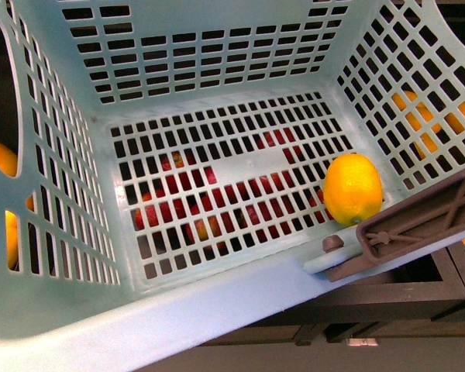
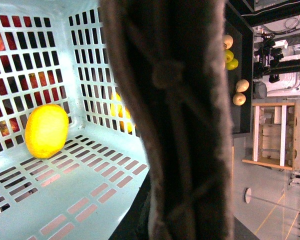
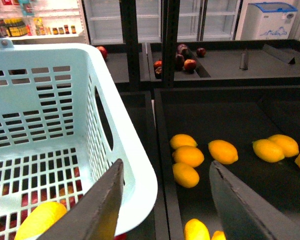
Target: Pick lemon and mango into basket
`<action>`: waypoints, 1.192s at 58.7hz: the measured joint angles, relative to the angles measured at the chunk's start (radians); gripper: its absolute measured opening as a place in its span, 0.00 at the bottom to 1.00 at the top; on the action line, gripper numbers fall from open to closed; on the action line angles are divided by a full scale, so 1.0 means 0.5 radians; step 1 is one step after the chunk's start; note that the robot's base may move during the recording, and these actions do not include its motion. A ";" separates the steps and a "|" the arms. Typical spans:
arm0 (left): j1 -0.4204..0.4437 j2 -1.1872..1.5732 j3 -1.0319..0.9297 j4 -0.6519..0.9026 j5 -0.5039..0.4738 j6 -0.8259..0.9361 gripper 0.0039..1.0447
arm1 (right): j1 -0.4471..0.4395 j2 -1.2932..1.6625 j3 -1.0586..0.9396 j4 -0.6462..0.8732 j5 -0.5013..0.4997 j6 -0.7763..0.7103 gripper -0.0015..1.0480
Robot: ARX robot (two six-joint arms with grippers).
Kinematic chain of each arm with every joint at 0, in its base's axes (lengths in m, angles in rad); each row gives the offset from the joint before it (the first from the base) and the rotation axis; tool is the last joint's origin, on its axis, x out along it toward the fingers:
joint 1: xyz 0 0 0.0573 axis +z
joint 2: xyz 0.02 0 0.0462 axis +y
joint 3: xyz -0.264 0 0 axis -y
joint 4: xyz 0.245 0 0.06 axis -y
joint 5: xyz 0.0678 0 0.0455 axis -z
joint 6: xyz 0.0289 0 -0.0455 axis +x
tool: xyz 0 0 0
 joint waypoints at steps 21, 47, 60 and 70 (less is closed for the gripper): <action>-0.004 0.000 0.000 0.001 0.000 0.002 0.05 | 0.000 0.000 0.000 0.000 0.004 0.001 0.91; -0.010 -0.002 0.000 -0.003 -0.002 -0.001 0.05 | 0.002 -0.006 0.000 0.001 0.000 0.001 0.92; -0.004 -0.002 0.000 -0.005 -0.006 0.004 0.05 | 0.003 -0.007 0.000 0.001 0.001 0.001 0.92; -0.004 -0.003 0.000 -0.005 0.008 -0.002 0.05 | 0.003 -0.011 0.000 0.000 -0.002 0.001 0.92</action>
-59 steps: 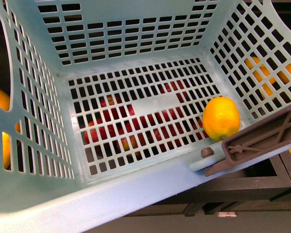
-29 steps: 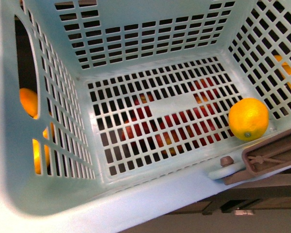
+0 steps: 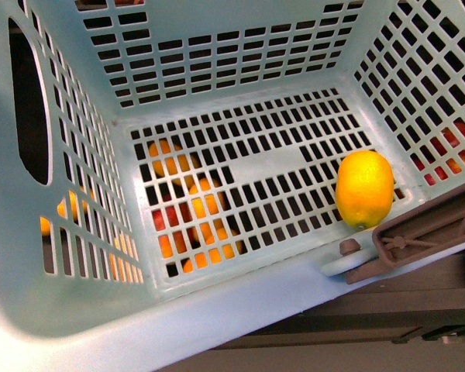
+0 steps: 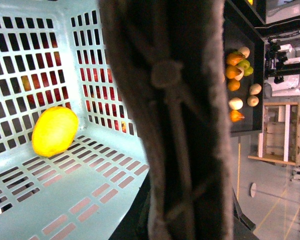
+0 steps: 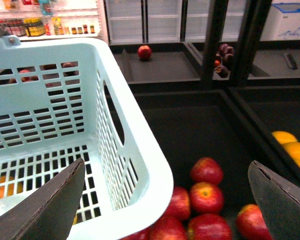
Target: Pick lemon and mango into basket
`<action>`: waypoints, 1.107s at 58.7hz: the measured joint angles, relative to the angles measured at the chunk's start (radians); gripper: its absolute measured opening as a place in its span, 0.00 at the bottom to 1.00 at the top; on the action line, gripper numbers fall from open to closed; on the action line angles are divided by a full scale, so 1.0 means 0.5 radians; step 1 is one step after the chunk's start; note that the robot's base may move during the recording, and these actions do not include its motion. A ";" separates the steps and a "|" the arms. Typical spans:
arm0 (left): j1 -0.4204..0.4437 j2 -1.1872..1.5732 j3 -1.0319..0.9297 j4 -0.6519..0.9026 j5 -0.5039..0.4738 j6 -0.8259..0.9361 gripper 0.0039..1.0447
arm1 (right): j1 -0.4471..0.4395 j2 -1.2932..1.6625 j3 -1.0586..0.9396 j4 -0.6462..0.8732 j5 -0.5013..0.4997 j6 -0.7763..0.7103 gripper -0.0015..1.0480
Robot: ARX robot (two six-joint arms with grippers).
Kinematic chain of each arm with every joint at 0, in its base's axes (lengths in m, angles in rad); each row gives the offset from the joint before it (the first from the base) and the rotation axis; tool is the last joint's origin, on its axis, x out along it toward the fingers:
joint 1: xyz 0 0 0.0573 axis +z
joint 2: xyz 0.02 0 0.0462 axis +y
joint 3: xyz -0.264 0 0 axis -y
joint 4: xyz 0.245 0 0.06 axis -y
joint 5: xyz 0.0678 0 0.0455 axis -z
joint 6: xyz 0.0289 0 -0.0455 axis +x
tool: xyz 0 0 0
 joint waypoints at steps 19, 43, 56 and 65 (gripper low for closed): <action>0.002 -0.001 0.000 0.000 -0.014 0.004 0.05 | 0.001 0.000 -0.001 0.000 0.002 -0.001 0.92; 0.001 -0.002 0.000 0.000 -0.007 0.002 0.05 | 0.001 0.002 -0.001 0.000 -0.001 -0.001 0.92; 0.002 -0.002 0.000 0.000 -0.014 0.008 0.05 | 0.002 0.003 -0.001 0.000 0.003 0.000 0.92; 0.002 -0.005 0.000 0.000 -0.005 0.008 0.05 | 0.002 -0.002 -0.001 0.001 0.002 0.000 0.92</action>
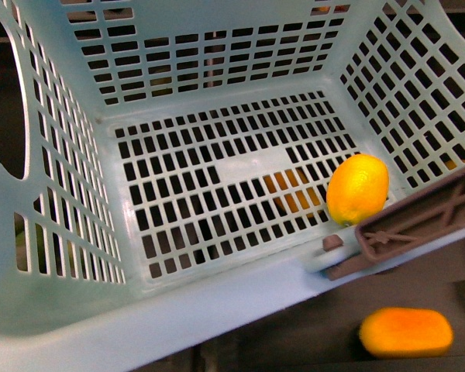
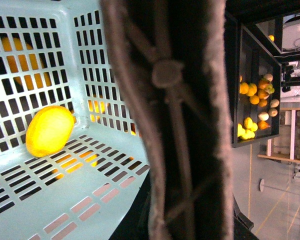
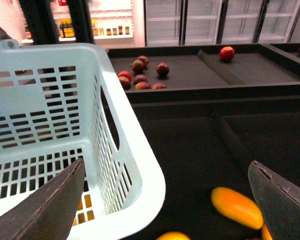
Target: Pick lemon and mango into basket
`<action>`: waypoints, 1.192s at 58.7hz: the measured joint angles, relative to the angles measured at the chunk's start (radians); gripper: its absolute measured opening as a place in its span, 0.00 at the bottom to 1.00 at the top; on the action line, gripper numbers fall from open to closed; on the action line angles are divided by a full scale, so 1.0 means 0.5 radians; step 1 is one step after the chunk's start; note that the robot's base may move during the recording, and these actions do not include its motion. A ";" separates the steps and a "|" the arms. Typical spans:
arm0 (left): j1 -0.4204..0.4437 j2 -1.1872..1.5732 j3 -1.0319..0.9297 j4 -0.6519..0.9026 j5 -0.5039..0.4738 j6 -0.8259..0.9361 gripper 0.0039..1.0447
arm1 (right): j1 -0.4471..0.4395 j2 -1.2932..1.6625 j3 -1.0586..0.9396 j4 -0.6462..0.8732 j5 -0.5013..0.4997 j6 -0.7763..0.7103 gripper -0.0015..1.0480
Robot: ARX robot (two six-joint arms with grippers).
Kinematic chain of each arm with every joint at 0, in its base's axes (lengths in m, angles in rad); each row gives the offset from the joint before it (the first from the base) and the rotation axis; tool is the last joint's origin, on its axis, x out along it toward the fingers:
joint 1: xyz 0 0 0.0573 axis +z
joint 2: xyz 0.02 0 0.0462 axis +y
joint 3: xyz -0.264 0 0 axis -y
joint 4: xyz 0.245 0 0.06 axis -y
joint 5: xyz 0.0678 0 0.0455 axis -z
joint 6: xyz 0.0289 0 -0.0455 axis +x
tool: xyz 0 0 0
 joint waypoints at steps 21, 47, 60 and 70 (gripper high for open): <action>0.030 -0.010 0.000 -0.002 -0.057 0.009 0.05 | 0.007 0.007 0.008 -0.044 0.026 0.015 0.92; -0.002 -0.009 0.000 -0.002 0.014 0.004 0.05 | -0.897 1.424 0.936 -0.565 -0.214 0.568 0.92; -0.002 -0.009 0.000 -0.002 -0.005 0.000 0.05 | -1.033 2.235 1.295 -0.531 -0.247 0.724 0.92; 0.000 -0.009 0.000 -0.002 -0.017 0.004 0.05 | -1.014 2.670 1.468 -0.504 -0.209 0.882 0.92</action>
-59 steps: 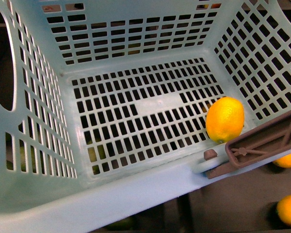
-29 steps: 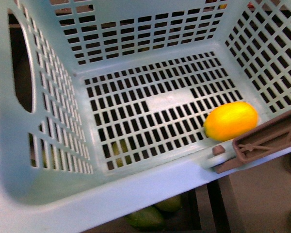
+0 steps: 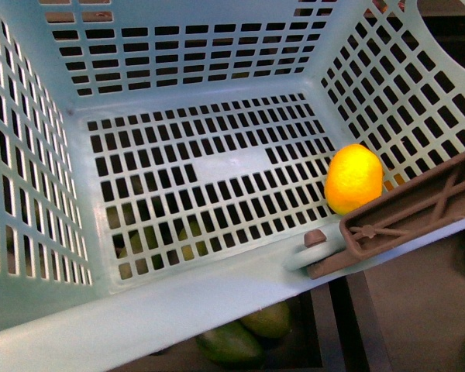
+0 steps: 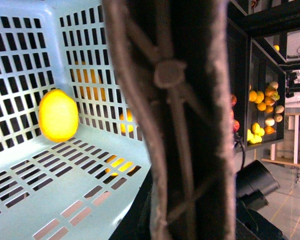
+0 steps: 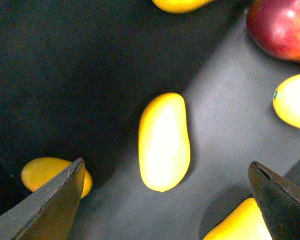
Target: Pick lemon and mango into basket
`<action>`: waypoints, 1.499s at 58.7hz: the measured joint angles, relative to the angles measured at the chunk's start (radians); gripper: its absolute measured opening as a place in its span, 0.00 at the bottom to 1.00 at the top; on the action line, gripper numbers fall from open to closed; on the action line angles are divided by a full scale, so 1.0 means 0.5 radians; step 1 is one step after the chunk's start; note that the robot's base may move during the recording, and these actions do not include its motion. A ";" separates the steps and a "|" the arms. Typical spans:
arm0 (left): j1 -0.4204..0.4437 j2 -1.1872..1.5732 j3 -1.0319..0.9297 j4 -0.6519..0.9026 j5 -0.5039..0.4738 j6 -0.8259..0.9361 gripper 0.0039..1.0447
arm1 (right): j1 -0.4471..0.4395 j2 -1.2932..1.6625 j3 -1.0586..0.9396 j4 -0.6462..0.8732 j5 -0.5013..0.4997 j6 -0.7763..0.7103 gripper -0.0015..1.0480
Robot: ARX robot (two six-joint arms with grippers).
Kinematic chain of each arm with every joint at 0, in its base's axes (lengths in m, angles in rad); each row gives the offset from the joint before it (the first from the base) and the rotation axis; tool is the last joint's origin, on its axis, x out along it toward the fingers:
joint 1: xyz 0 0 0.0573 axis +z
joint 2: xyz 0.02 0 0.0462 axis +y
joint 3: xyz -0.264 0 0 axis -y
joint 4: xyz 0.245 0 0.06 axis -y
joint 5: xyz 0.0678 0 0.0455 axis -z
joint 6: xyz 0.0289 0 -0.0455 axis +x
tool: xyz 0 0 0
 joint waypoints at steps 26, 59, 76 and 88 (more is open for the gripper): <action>0.000 0.000 0.000 0.000 0.020 -0.002 0.05 | 0.154 0.613 0.283 0.014 0.071 0.294 0.92; 0.000 0.000 0.000 0.000 0.020 -0.002 0.05 | 0.256 0.925 0.655 -0.122 0.137 0.402 0.92; 0.000 0.000 0.000 0.000 0.015 -0.002 0.05 | 0.306 1.077 0.879 -0.242 0.185 0.413 0.92; 0.000 0.000 0.000 0.000 0.013 -0.002 0.05 | 0.340 1.144 0.980 -0.301 0.214 0.401 0.77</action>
